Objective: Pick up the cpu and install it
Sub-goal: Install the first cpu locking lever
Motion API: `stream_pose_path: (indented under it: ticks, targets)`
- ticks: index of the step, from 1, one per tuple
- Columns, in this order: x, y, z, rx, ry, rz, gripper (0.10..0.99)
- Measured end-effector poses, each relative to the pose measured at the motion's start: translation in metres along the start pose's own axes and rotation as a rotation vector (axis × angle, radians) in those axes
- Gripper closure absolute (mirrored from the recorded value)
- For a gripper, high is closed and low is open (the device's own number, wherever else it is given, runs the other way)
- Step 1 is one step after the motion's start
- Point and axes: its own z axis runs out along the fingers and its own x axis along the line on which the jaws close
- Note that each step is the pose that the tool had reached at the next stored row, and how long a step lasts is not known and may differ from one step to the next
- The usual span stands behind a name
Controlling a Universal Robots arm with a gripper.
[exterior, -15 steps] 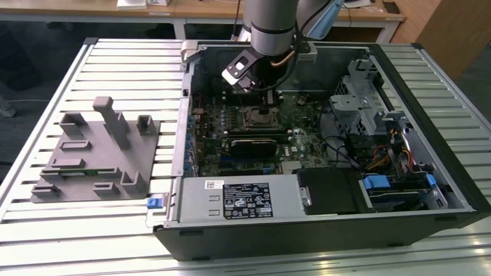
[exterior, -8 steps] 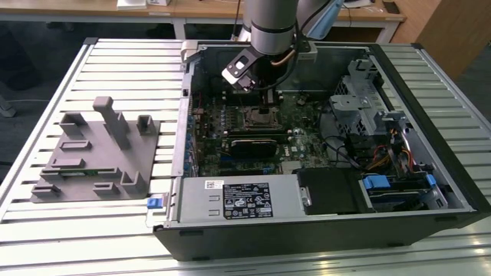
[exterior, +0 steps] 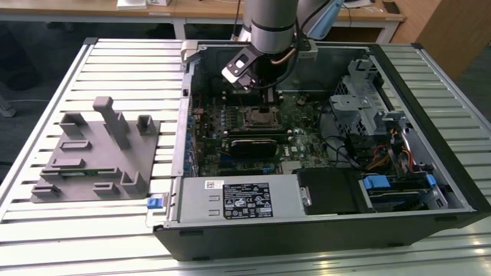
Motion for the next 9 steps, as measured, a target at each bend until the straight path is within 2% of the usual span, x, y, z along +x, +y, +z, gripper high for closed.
stream_pose_path:
  ticks: [9]
  targets:
    - [0.0,0.0002,-0.0059,0.0,-0.0001,0.0,0.98]
